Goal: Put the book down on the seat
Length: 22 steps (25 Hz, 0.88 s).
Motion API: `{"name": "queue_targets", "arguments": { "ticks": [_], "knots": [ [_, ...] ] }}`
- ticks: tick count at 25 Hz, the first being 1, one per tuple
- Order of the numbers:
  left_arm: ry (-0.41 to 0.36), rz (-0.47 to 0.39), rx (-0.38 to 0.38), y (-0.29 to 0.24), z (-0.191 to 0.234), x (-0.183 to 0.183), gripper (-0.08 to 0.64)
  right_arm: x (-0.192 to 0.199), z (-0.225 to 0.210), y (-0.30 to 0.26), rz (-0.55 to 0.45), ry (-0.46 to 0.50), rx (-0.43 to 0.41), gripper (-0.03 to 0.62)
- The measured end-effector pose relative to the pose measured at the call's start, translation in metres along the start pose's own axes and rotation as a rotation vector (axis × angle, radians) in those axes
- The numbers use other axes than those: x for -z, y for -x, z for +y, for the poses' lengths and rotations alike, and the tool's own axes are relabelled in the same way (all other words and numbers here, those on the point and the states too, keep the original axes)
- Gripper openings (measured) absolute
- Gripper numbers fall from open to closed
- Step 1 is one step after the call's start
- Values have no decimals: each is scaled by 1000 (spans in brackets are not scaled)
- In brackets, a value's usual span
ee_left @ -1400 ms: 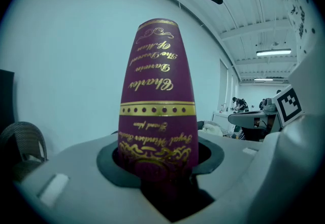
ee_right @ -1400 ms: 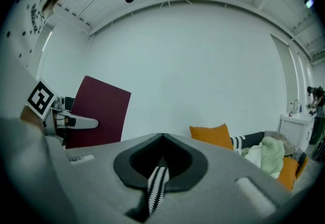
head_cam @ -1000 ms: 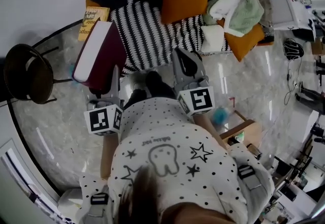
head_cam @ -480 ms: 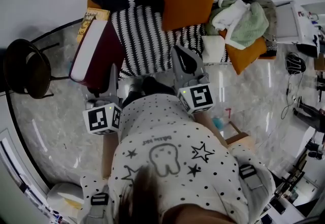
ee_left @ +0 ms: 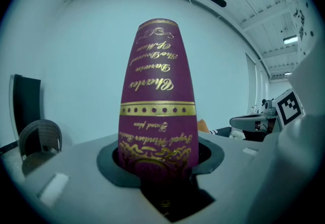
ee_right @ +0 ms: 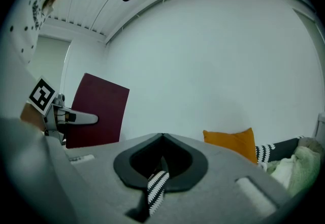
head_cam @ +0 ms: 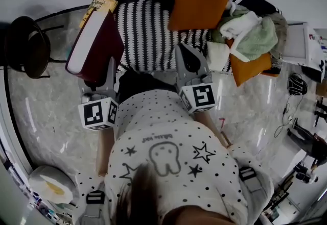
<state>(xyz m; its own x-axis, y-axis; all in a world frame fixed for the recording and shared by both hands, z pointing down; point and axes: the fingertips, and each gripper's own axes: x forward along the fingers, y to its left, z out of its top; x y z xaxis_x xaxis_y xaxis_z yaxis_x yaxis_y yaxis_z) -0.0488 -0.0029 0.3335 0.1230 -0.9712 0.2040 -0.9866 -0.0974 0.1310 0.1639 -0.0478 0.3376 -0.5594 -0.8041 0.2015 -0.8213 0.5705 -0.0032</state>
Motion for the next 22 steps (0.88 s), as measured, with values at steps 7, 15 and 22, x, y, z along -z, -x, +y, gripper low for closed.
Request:
{"name": "queue_targets", "arguments": {
  "ticks": [7, 15, 22],
  "knots": [
    [-6, 13, 4, -12, -2, -1, 232, 1, -5, -7, 1, -19, -1, 0],
    [1, 17, 52, -45, -1, -10, 232, -1, -21, -24, 18, -40, 44, 0],
    [15, 36, 90, -73, 21, -12, 232, -10, -21, -50, 28, -33, 92, 0]
  ]
}}
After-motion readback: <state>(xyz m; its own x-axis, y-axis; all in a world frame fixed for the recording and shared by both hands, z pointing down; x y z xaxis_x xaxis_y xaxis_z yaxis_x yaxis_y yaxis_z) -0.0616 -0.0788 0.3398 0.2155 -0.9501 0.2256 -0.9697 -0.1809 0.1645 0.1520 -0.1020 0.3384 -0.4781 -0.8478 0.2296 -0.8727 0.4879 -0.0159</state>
